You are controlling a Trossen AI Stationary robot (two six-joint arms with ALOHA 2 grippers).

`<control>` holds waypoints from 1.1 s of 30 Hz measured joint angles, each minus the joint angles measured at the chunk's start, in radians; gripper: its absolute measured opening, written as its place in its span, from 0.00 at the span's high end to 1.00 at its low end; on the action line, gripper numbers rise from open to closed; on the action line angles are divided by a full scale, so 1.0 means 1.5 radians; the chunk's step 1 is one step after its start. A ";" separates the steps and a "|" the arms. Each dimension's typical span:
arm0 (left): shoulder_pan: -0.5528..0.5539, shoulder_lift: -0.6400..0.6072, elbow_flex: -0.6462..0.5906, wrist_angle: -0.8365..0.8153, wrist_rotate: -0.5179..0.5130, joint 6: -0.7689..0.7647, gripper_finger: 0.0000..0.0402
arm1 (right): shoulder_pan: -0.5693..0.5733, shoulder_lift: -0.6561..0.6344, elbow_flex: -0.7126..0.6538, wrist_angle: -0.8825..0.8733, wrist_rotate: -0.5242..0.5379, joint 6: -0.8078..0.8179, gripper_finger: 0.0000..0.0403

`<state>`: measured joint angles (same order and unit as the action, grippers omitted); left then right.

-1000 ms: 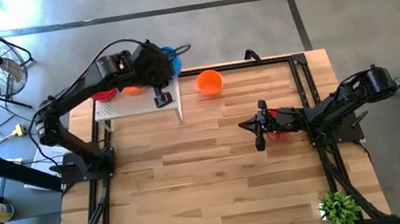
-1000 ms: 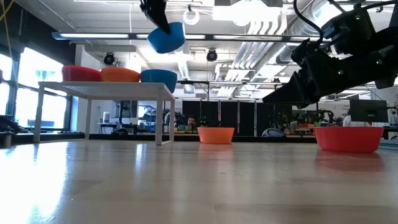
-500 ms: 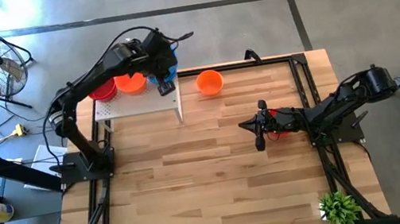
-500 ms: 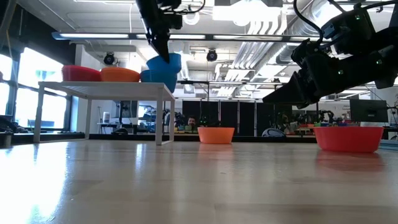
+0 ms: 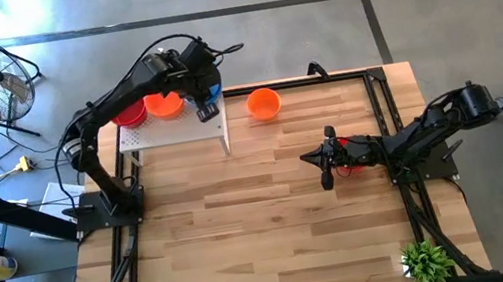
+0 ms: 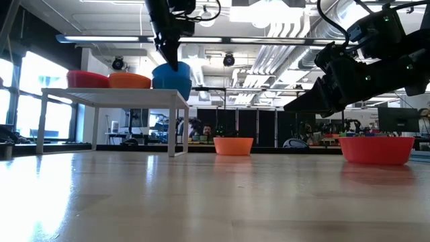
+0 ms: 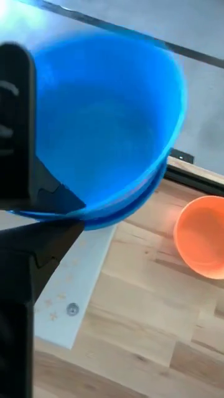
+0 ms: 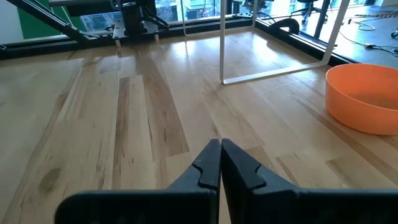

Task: Pick & Place Mini bowls
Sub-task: Stack the blue bowl on top of the other blue bowls on the shelf, then stack the red bowl on top of the other red bowls on the shelf

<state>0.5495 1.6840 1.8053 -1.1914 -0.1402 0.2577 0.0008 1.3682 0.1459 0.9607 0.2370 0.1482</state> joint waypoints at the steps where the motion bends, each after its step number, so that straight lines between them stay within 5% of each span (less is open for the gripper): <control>1: 0.000 0.000 0.000 -0.004 -0.001 0.000 0.93 | 0.000 0.000 0.000 0.000 0.000 0.000 1.00; 9: 0.000 0.000 0.000 -0.009 -0.006 0.001 0.82 | 0.000 0.000 0.000 0.000 0.000 0.000 1.00; 18: -0.003 -0.023 0.000 -0.010 -0.008 0.004 0.81 | 0.000 0.000 0.000 0.000 0.000 0.000 1.00; 26: -0.087 -0.062 0.001 -0.019 0.006 -0.028 0.98 | 0.000 0.000 0.000 0.000 0.000 0.004 1.00; 33: -0.171 -0.092 -0.001 0.059 0.028 -0.053 0.99 | 0.002 0.000 0.000 -0.004 -0.001 0.023 1.00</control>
<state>0.2923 1.5457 1.8046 -1.1027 -0.0982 0.1780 0.0039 1.3682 0.1459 0.9546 0.2348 0.1830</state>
